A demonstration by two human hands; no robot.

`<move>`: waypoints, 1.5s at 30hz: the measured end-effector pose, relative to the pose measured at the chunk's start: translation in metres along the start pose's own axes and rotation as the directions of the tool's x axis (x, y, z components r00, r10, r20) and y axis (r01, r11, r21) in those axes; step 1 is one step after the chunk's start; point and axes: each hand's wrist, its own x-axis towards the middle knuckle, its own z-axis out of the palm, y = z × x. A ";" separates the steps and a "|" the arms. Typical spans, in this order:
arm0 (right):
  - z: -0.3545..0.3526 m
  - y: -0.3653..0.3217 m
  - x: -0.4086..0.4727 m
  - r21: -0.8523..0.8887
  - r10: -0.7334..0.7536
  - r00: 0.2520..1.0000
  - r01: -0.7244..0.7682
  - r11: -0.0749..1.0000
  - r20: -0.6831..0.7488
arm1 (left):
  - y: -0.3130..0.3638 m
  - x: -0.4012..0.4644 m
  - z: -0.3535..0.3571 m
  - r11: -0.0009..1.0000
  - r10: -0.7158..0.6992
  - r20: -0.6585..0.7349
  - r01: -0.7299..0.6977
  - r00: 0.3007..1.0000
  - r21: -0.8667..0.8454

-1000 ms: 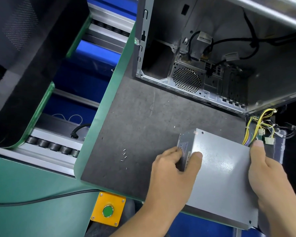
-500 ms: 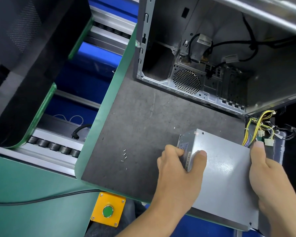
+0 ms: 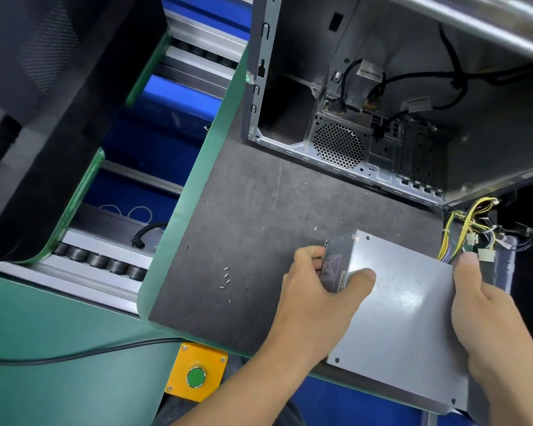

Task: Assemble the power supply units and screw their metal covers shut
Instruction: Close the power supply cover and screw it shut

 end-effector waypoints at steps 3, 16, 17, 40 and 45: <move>0.000 -0.001 -0.001 -0.013 -0.007 1.000 0.007 1.000 -0.009 | -0.003 0.005 -0.008 1.000 0.013 -0.016 -0.014 1.000 -0.006; 0.000 -0.007 -0.005 -0.009 -0.022 1.000 0.022 1.000 -0.001 | -0.005 0.019 -0.019 0.994 -0.026 0.053 0.021 0.998 0.104; 0.000 -0.007 -0.005 -0.015 -0.019 1.000 0.019 1.000 0.002 | -0.005 0.020 -0.019 0.994 -0.028 0.053 0.022 0.998 0.109; 0.004 -0.020 -0.013 -0.010 -0.009 1.000 0.008 1.000 -0.021 | -0.004 0.018 -0.021 0.999 -0.021 0.049 0.019 0.999 0.050; 0.002 -0.019 -0.012 0.005 -0.020 1.000 0.020 1.000 0.003 | -0.003 0.009 -0.018 0.963 0.046 -0.021 -0.039 0.999 0.265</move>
